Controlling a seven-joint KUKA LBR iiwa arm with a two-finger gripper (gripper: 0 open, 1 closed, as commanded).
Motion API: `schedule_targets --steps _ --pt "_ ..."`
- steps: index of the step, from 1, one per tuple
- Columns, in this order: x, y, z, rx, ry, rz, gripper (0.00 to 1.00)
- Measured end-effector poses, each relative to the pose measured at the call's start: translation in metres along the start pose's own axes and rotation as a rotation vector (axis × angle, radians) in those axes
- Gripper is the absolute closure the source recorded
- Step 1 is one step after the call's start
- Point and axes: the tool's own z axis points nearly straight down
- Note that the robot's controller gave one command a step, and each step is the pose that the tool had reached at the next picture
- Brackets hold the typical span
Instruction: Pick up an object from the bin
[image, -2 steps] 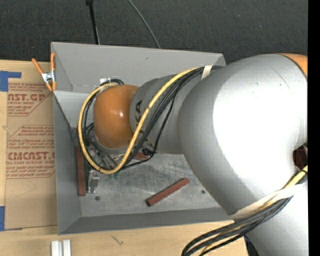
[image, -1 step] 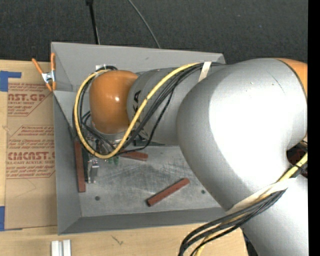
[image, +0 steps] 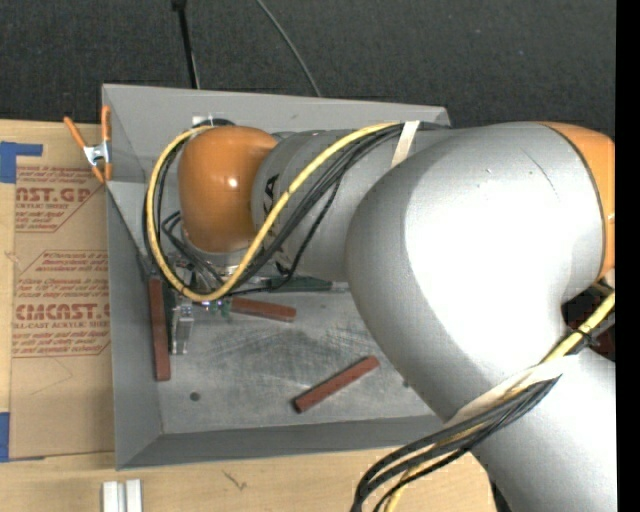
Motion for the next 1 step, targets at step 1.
schedule_targets --steps 1 --pt "0.0115 -0.0726 -0.0033 0.002 -0.004 -0.172 1.00"
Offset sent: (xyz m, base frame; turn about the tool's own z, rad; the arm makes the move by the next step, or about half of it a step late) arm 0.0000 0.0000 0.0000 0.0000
